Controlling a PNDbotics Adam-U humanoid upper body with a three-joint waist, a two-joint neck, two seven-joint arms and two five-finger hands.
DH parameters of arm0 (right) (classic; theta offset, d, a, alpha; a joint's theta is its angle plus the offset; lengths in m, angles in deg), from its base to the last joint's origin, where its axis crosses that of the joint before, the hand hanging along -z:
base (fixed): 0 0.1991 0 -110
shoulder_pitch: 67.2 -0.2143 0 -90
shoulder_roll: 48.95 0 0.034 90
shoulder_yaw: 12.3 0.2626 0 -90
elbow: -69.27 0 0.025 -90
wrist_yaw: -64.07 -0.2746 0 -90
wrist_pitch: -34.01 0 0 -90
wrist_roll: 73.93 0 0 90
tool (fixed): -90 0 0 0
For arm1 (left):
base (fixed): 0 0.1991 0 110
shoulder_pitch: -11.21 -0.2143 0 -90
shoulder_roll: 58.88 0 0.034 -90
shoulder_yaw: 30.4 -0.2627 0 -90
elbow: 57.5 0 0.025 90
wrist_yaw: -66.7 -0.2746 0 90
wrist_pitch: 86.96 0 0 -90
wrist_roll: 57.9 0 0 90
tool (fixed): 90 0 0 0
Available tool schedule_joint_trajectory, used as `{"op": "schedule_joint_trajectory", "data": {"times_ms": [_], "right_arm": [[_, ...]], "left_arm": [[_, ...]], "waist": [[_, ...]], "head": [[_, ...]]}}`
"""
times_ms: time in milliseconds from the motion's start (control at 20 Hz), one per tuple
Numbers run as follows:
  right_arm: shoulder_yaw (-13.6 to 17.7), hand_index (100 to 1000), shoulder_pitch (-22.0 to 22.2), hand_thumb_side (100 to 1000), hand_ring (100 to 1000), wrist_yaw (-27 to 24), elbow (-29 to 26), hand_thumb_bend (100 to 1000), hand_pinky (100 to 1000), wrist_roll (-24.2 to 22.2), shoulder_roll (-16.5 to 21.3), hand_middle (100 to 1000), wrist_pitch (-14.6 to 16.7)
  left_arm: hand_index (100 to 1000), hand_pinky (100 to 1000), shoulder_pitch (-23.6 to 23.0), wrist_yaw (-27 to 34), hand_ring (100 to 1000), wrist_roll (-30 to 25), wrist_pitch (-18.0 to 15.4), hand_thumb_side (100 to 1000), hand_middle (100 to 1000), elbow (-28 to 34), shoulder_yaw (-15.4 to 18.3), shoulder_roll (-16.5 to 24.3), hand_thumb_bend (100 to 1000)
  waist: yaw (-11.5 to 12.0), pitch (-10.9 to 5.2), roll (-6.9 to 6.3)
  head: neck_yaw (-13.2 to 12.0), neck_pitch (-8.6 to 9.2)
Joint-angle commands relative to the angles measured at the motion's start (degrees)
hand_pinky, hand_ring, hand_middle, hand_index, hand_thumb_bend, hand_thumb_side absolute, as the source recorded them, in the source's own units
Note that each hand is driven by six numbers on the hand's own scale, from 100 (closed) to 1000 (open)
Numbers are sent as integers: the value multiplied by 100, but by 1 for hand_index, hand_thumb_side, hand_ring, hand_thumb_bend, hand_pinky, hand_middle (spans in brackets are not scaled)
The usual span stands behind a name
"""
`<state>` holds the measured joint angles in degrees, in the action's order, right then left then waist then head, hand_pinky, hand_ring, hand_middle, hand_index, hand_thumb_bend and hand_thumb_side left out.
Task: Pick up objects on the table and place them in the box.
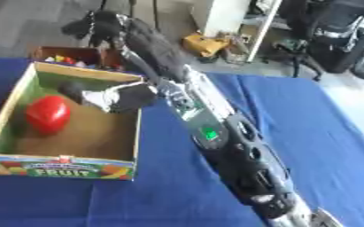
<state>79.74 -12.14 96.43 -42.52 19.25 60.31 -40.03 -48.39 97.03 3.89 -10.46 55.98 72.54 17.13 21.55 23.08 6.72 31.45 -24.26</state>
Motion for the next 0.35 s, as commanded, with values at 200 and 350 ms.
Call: {"op": "schedule_joint_trajectory", "data": {"times_ms": [200,350], "right_arm": [[577,839,579,822,535,-589,-279,372,342,835,-14,616,252],[715,836,995,805,534,-779,-280,331,338,1195,-113,610,645]], "left_arm": [[873,680,-43,-62,662,146,-98,865,731,112,139,169,100],[872,680,-107,-111,662,184,-151,860,731,112,185,178,100]], "waist": [[-321,-149,-228],[-546,-152,-366]], "head": [[-664,-25],[-1049,-100]]}}
